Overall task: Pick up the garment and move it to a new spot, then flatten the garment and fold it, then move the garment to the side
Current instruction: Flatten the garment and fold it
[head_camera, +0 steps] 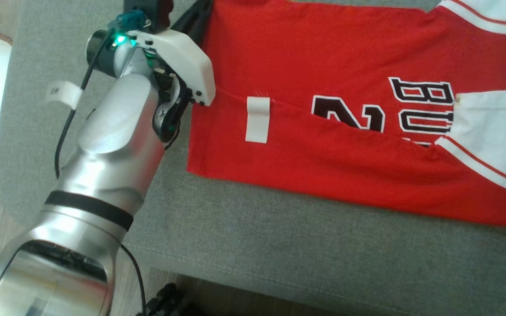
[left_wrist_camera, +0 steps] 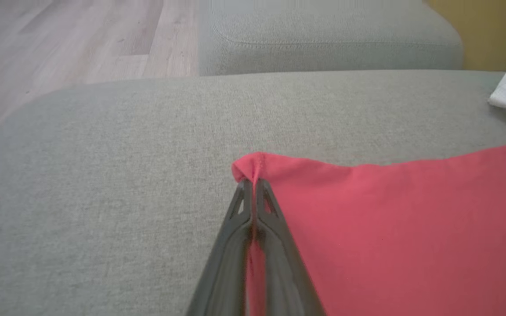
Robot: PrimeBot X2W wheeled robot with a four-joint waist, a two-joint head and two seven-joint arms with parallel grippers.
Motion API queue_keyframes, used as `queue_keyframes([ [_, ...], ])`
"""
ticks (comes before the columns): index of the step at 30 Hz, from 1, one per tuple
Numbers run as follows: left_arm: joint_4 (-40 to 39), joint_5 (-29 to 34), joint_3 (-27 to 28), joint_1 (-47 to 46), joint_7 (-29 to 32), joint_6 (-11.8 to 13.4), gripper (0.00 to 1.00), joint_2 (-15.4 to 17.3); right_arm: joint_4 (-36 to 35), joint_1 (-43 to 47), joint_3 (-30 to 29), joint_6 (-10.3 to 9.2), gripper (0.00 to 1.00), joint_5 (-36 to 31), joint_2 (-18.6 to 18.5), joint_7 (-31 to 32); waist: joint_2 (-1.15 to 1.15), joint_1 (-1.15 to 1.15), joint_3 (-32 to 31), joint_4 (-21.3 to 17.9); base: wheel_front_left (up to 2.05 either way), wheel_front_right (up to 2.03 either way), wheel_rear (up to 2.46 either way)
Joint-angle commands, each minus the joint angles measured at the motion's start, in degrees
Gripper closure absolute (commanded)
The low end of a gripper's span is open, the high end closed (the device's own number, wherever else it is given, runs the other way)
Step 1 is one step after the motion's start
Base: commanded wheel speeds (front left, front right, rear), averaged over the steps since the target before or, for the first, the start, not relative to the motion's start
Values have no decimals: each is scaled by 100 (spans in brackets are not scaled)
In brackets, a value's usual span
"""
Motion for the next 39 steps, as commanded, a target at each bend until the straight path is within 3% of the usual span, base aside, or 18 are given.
queue_keyframes([
  [1, -121, 5, 190, -265, -107, 79, 100, 258, -179, -140, -55, 37, 100, -57, 1, -239, 0, 0, -52, -55, 0, 0, 0],
  [9, 37, -93, 419, -197, -507, 318, 100, 466, -60, -69, -431, 37, 100, -28, 116, -1180, 0, 0, -261, -409, 0, 0, 0],
  [14, 284, -202, 512, 120, -625, 354, 100, 564, -152, 461, -345, 37, 100, 377, 370, -1575, 0, 0, -583, -745, 0, 0, 0],
  [19, 490, -272, 590, 550, -734, 391, 100, 698, -726, 1334, 11, 37, 100, 1117, 538, -1763, 0, 0, -962, -1091, 0, 0, 0],
  [31, 678, -452, 782, 1682, -816, 479, 100, 776, -2896, 3688, 909, 37, 100, 2908, 274, -1354, 0, 0, -1540, -1535, 0, 0, 0],
  [39, 509, -349, 839, 2235, -822, 600, 100, 656, -3496, 4748, 790, 37, 100, 3254, 219, -965, 0, 0, -1769, -1492, 0, 0, 0],
])
